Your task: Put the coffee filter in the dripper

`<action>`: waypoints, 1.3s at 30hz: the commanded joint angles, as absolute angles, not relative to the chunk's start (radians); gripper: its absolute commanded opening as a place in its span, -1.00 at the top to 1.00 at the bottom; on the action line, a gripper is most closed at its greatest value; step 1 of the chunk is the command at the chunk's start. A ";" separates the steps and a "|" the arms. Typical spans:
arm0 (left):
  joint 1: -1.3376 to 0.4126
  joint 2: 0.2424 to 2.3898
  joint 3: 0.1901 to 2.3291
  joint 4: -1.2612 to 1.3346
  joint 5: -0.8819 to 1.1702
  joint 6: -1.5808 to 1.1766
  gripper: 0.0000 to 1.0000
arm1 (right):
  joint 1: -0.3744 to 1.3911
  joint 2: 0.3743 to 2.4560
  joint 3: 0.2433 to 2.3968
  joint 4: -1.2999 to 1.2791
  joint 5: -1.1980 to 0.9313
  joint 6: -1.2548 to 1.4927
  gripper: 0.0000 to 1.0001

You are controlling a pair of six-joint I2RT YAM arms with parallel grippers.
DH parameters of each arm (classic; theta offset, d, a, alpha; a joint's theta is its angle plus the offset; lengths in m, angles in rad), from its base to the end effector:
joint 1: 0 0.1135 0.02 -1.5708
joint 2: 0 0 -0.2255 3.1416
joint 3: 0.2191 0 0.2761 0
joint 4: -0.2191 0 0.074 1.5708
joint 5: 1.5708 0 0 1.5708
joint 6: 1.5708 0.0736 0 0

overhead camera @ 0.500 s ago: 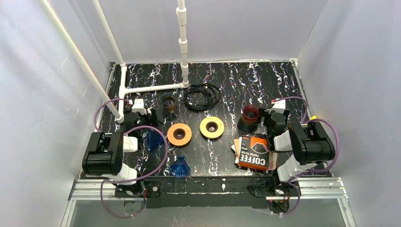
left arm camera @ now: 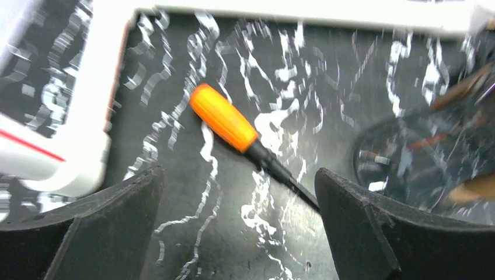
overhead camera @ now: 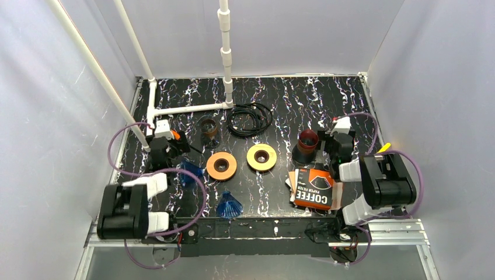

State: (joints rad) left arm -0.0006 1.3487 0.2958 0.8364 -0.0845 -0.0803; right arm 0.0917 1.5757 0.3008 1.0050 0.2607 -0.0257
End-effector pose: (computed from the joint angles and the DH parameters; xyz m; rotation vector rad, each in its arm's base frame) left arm 0.2998 0.0060 0.0974 -0.1318 1.7817 0.0174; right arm 0.2974 0.0083 0.0600 0.0747 1.8342 -0.1935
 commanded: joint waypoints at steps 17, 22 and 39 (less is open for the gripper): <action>-0.002 0.700 0.740 -0.669 0.037 -0.481 -0.99 | 0.087 1.070 0.806 -0.262 0.324 0.556 -1.00; -0.002 0.738 0.818 -0.746 0.017 -0.499 -0.99 | 0.086 1.043 0.844 -0.327 0.187 0.546 -1.00; -0.002 0.933 0.908 -0.854 0.208 -0.581 -0.99 | 0.125 1.263 1.198 -0.653 -0.093 0.548 -1.00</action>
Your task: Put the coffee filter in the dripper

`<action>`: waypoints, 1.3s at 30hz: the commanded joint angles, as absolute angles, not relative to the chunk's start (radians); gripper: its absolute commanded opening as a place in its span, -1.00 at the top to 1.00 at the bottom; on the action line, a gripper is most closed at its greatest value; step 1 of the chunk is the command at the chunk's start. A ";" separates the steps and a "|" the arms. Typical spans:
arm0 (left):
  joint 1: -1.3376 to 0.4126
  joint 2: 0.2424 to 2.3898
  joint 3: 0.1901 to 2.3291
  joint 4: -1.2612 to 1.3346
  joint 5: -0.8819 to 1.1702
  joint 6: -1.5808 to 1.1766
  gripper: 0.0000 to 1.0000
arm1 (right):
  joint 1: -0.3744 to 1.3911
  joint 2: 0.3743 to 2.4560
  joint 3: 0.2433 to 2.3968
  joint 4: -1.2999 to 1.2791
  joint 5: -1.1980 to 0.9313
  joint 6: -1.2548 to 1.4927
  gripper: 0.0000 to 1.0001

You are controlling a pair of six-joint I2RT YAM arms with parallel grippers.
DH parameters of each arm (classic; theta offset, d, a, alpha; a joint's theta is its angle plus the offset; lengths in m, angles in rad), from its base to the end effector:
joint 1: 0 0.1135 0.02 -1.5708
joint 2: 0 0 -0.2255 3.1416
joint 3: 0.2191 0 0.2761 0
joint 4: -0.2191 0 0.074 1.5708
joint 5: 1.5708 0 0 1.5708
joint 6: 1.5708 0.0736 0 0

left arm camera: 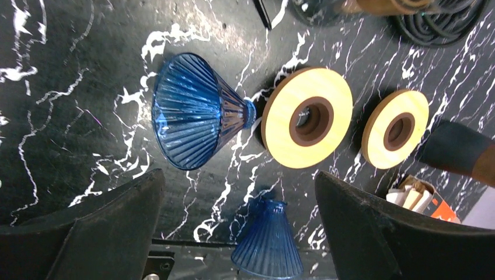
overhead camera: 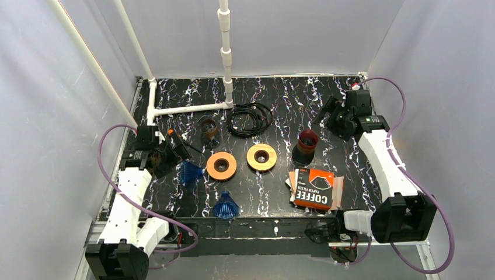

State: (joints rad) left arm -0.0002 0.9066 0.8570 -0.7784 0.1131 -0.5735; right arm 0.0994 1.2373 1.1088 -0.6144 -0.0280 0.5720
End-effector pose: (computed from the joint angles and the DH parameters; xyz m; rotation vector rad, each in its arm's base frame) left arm 0.2526 -0.0084 0.2293 -0.6357 2.3462 -0.3997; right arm 0.3280 0.0348 0.2517 0.5344 2.2809 0.3700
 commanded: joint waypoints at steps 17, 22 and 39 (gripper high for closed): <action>-0.243 1.066 1.074 -0.852 0.112 -0.503 -0.99 | 0.593 1.462 1.348 -0.689 -0.006 0.474 -1.00; -0.372 1.183 1.126 -0.853 -0.012 -0.514 -0.93 | 0.640 1.465 1.316 -0.667 -0.005 0.504 -1.00; -0.474 1.443 1.030 -0.709 -0.153 -0.793 -0.90 | 0.643 1.432 1.284 -0.669 0.062 0.494 -1.00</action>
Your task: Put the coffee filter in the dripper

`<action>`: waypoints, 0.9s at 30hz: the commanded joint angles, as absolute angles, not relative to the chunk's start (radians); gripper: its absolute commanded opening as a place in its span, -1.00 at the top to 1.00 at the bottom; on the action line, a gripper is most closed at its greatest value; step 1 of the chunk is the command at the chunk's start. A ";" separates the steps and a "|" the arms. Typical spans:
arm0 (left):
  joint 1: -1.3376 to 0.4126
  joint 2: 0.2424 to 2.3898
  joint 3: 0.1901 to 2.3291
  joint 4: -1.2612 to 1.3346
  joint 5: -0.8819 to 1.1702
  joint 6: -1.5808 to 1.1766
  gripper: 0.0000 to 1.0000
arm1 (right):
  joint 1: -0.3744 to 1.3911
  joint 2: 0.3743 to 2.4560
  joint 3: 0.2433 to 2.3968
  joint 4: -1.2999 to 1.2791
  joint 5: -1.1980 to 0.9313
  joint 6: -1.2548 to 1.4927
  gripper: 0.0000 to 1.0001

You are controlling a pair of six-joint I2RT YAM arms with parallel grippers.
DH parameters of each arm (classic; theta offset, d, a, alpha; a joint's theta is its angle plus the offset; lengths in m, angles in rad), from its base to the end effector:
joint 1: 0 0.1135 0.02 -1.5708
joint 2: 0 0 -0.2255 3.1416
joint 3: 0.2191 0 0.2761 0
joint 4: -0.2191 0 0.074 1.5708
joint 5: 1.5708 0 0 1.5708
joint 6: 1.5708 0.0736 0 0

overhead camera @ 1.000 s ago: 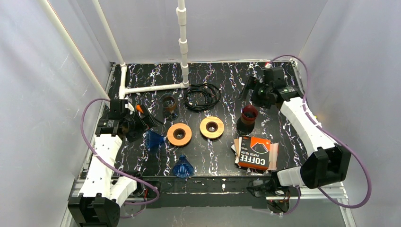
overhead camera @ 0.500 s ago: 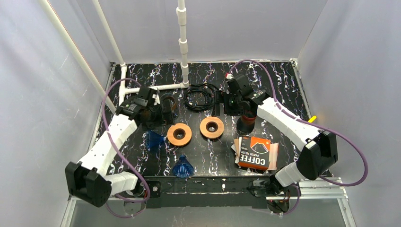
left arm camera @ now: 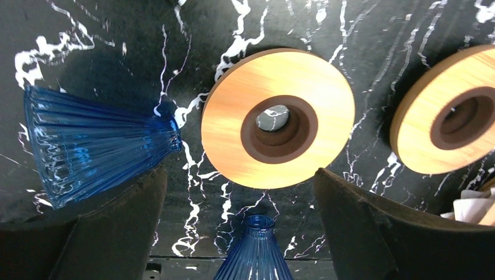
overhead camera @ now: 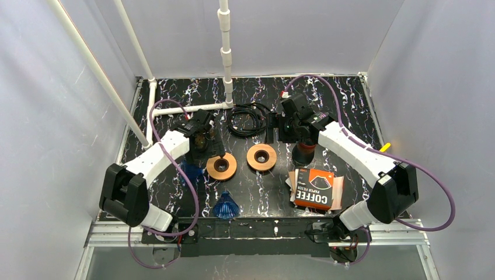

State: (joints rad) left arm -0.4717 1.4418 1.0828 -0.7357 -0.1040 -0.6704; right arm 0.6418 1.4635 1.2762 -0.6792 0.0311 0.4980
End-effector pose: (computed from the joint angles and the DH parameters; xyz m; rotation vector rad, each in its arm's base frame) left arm 0.2991 -0.1440 0.1678 -0.2991 2.6599 -0.2338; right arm 0.2956 0.2181 0.2340 -0.1649 2.4880 0.4617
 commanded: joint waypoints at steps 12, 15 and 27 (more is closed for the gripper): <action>-0.475 1.603 0.988 -0.681 -0.099 -0.854 -0.64 | 0.642 1.436 1.285 -0.654 0.081 0.499 -1.00; -0.474 1.628 0.985 -0.683 -0.102 -0.862 -0.55 | 0.643 1.437 1.289 -0.649 0.091 0.500 -1.00; -0.474 1.581 0.945 -0.665 -0.147 -0.873 0.03 | 0.643 1.448 1.303 -0.643 0.076 0.513 -1.00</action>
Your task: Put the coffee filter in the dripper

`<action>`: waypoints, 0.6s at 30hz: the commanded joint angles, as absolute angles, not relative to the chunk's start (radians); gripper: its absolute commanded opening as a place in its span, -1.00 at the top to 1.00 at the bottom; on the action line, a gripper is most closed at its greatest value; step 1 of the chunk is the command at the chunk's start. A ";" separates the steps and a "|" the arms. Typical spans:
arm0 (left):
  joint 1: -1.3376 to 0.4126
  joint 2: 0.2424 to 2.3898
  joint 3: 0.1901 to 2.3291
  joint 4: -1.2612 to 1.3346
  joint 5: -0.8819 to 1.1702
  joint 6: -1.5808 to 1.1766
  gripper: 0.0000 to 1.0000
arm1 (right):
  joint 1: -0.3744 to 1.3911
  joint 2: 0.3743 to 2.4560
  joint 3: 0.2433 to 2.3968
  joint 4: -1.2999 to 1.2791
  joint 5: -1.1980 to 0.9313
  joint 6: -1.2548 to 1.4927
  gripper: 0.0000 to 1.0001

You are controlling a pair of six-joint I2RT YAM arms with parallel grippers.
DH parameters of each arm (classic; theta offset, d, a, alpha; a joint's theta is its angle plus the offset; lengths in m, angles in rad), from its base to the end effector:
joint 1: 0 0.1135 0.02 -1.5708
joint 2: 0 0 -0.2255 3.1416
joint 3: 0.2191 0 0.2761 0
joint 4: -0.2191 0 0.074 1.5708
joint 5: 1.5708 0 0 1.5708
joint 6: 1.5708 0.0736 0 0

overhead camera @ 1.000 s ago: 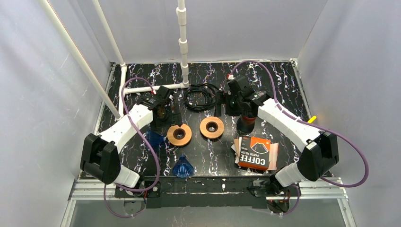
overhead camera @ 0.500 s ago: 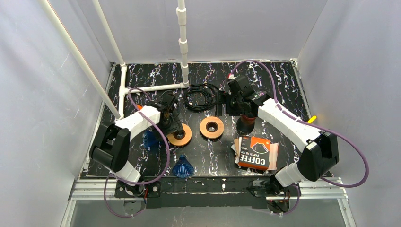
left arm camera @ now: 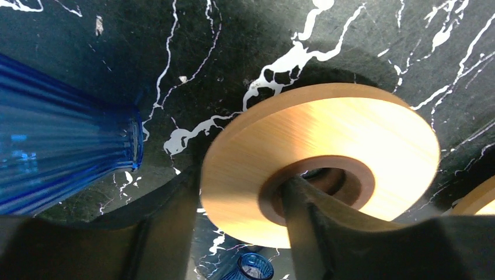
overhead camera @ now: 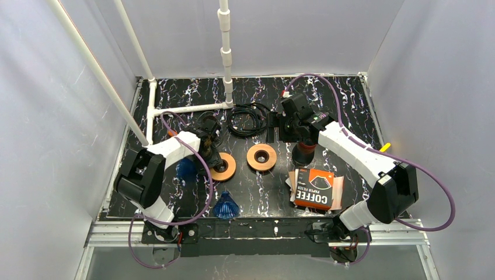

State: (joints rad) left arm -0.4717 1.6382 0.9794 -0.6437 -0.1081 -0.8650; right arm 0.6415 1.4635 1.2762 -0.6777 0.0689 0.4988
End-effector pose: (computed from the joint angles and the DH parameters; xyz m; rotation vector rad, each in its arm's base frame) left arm 0.2923 -0.1402 0.0791 -0.5797 2.8030 -0.1179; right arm 0.2974 0.2158 0.2343 -0.1453 2.4752 0.4209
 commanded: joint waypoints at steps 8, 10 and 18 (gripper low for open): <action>-0.474 1.518 0.926 -0.647 -0.139 -0.854 0.31 | 0.643 1.456 1.319 -0.634 0.064 0.518 -1.00; -0.474 1.485 0.929 -0.650 -0.137 -0.852 0.32 | 0.643 1.458 1.328 -0.633 0.059 0.522 -1.00; -0.474 1.323 0.939 -0.685 -0.140 -0.836 0.35 | 0.641 1.466 1.349 -0.599 0.019 0.573 -1.00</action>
